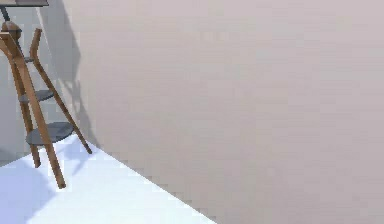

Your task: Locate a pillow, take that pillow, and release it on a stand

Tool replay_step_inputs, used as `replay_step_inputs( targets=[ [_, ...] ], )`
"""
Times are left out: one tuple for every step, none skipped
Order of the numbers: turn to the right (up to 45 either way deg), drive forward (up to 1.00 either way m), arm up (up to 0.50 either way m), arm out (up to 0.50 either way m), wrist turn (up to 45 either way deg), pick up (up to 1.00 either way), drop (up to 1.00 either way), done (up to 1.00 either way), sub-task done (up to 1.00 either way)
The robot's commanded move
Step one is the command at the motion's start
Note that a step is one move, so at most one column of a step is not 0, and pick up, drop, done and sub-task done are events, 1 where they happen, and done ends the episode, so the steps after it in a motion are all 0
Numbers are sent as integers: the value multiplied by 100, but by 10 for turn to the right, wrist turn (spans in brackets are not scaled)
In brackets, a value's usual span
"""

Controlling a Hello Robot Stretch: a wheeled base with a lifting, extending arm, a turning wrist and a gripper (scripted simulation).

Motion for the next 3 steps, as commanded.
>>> replay_step_inputs(
  targets=[
    [0, 0, 0, 0, 450, 0, 0, 0, 0],
    [0, 0, 0, 0, 450, 0, 0, 0, 0],
    [0, 0, 0, 0, 420, 0, 0, 0, 0]
  ],
)
